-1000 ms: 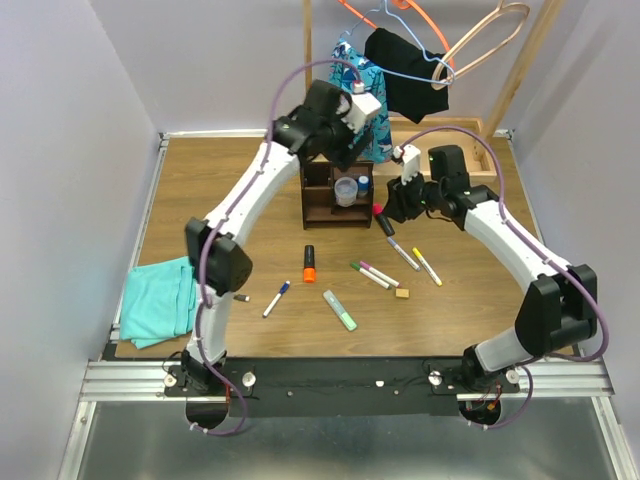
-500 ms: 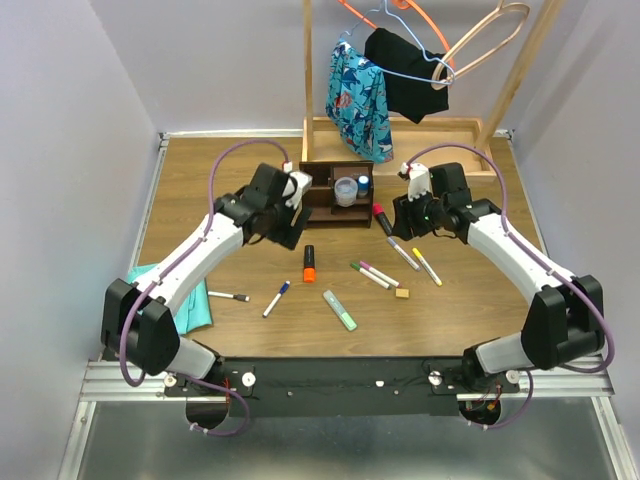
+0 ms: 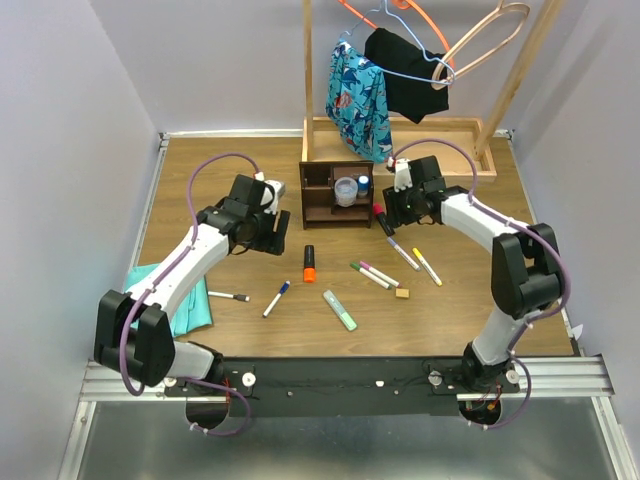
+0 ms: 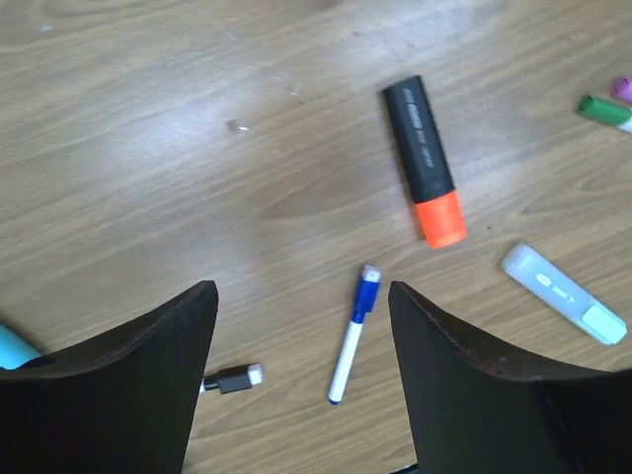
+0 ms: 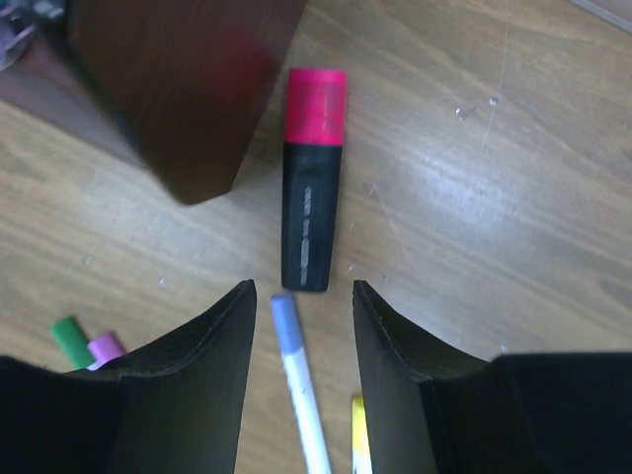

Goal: Sort the stationery into containers
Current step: Move the pen to the center of the board.

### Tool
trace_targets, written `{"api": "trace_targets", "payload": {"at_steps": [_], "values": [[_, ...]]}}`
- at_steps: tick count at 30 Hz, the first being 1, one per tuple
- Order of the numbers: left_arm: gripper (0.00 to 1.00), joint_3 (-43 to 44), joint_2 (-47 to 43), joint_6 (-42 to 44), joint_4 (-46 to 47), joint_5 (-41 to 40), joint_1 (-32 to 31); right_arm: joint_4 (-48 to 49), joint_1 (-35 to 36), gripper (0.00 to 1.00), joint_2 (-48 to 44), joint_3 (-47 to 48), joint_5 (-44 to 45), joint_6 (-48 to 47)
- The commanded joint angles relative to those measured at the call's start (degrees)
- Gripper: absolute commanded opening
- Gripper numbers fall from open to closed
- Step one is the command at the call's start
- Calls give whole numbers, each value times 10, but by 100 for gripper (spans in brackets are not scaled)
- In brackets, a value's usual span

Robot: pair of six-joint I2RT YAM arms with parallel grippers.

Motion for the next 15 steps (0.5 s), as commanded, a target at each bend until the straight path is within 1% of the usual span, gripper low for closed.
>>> {"api": "trace_targets", "payload": {"at_steps": [1,5,15], "values": [[79,-12,-29,-2,0,-6,37,69,3,52,38,21,12,-14],[79,-18,-35,5,-4,-14,46,120,3,52,59,20,7,-12],[79,3,1,12,-1,-14,54,140,3,52,108,34,-13,-11]]}}
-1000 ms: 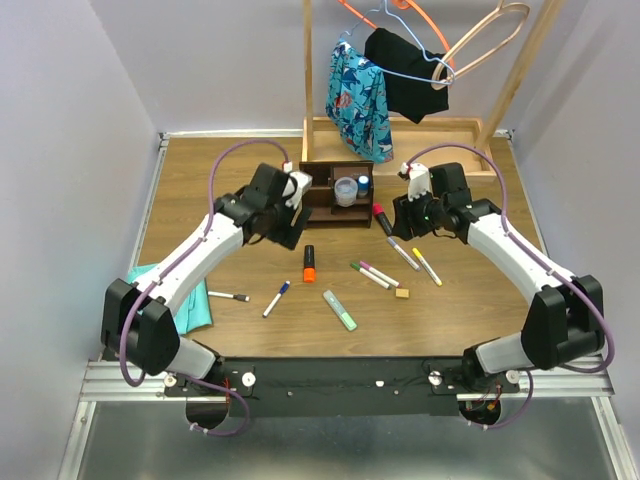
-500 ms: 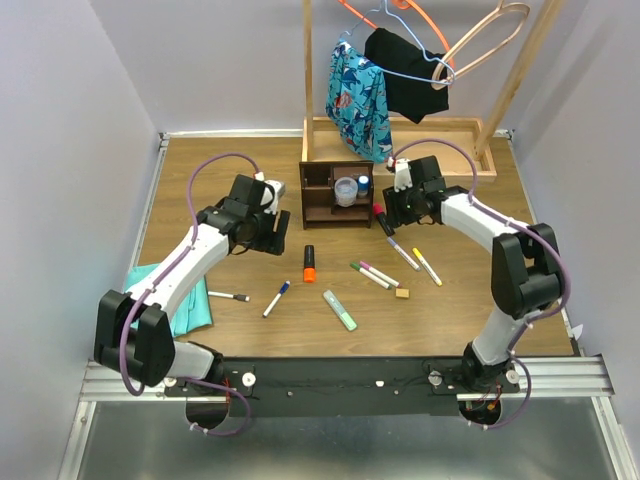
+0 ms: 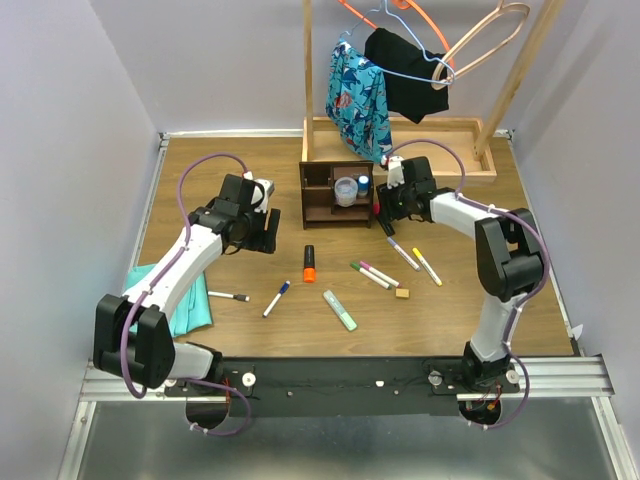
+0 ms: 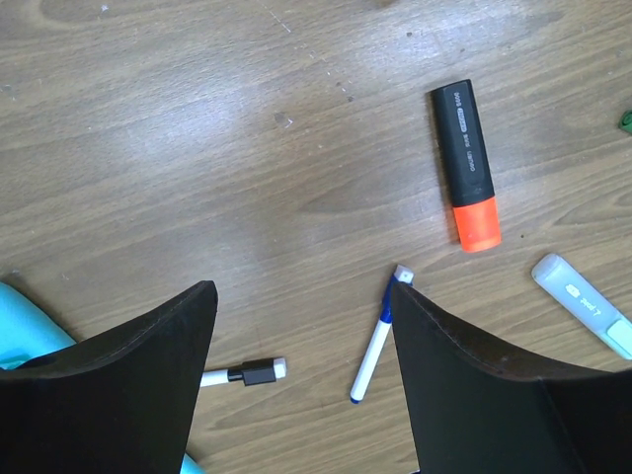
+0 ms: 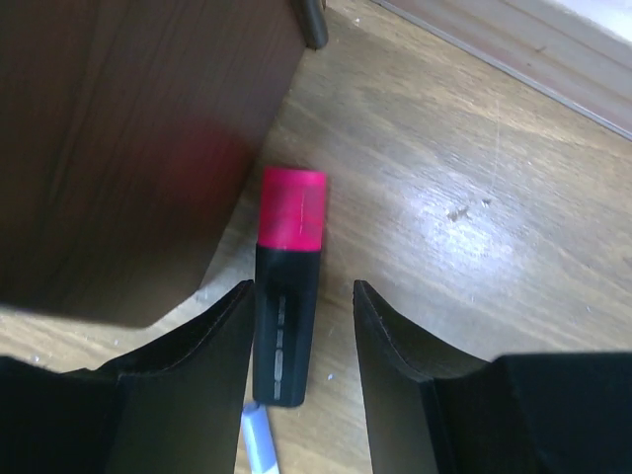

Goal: Sort the stationery into containers
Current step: Move the pen to the center of the board.

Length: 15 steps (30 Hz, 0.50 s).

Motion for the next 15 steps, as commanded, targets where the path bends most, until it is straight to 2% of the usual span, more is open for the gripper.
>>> {"api": "trace_targets", "payload": {"at_steps": [1,9,11,15], "values": [[79,17,18,7,0,-10,9,28,3,52,23,15,-14,1],[79,27,26,9,1,-12,9,28,3,52,33,-3,-15,0],[79,25,26,10,2,-12,9,22,4,43,34,-5,-14,-1],[79,23,24,11,3,-15,9,-8,4,37,21,-24,-5,-6]]}}
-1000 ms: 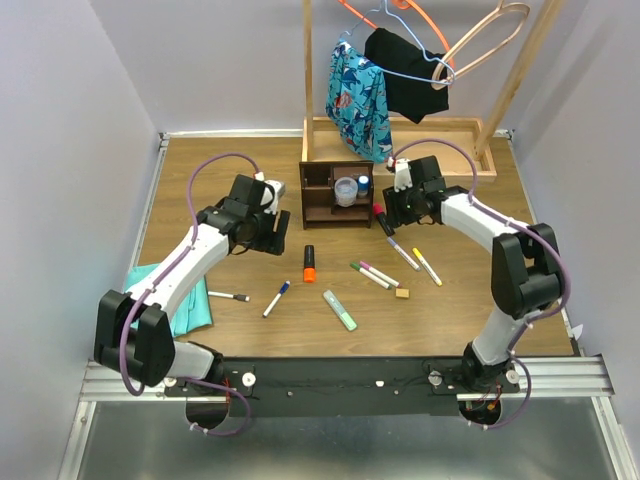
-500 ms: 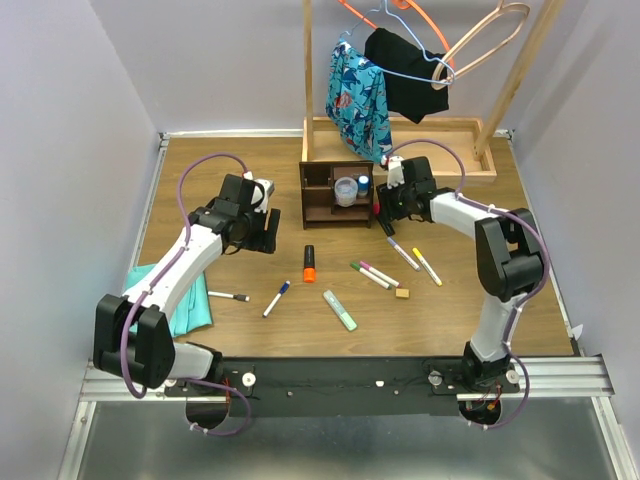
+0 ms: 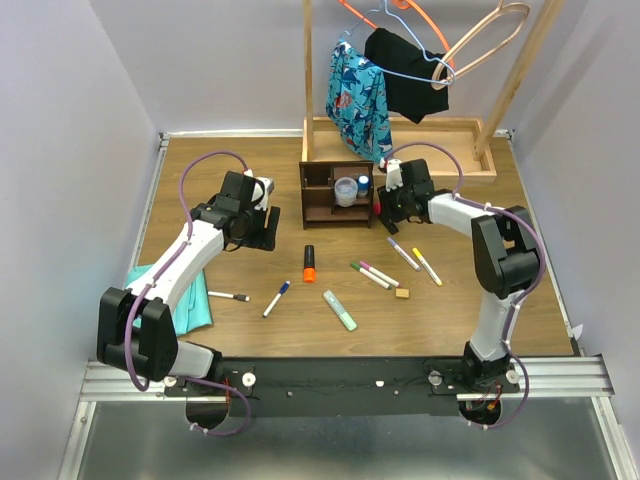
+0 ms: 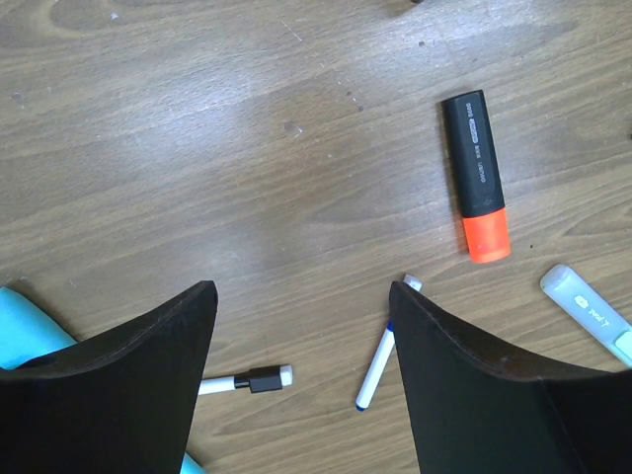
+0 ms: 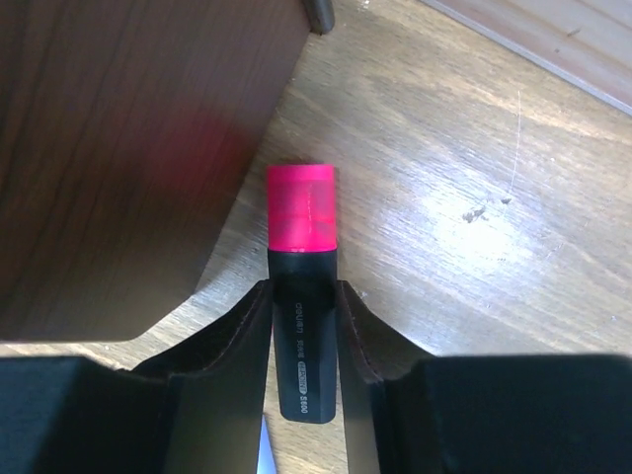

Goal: Sort the stationery into containers
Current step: Move the pen to the center of the board.

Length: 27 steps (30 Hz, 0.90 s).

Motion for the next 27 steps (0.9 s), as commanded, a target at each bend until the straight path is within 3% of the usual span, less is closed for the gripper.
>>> {"api": "trace_targets", "payload": {"at_steps": [1,9,12,14,16,27], "values": [[79,8,-2,6,3,-13,3,-20,3,37,-14,-33,2,-5],[80,-4,-10,1,9,-4,6,-49,4,35,-103,-131,1,-2],[80,-9,-16,1,11,-1,6,-62,3,43,-130,-146,7,-3],[80,-13,-20,1,13,-1,7,-62,4,53,-138,-140,12,-1],[80,-16,-21,1,14,-1,7,-56,3,56,-137,-130,9,-6],[80,-10,-22,5,13,-3,8,-41,3,56,-56,-40,-5,-20]]}}
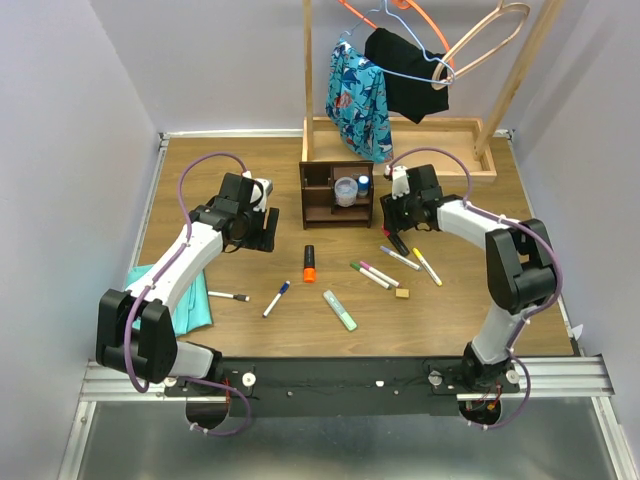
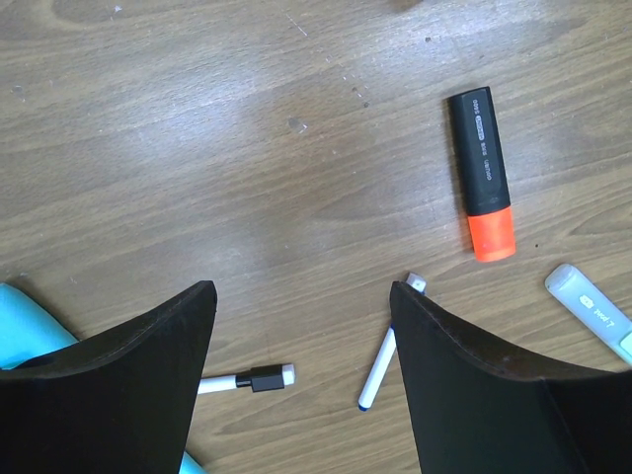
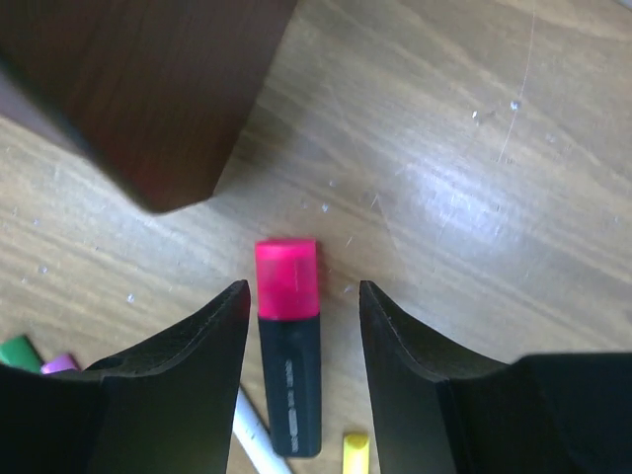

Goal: Sort the stationery into containers
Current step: Move the pen to the center of the board, then pick up the pen from the center of the board.

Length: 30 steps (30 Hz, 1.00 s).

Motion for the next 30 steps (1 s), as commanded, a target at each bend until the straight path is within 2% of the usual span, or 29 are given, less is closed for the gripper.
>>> {"api": "trace_targets", "payload": {"at_steps": [1,19,22,26,30], "values": [[80,0,-17,5,7,-3,4,5,4,55,33,29,-9,-9],[80,0,-5,1,12,2,13,14,12,50,51,0,-10,-16],[80,-2,-6,0,13,1,13,14,14,46,53,0,-9,-16],[80,-3,-5,1,13,4,14,12,17,33,48,-7,-7,-19],[80,3,-5,0,12,8,15,-16,17,23,2,-16,6,-38]]}}
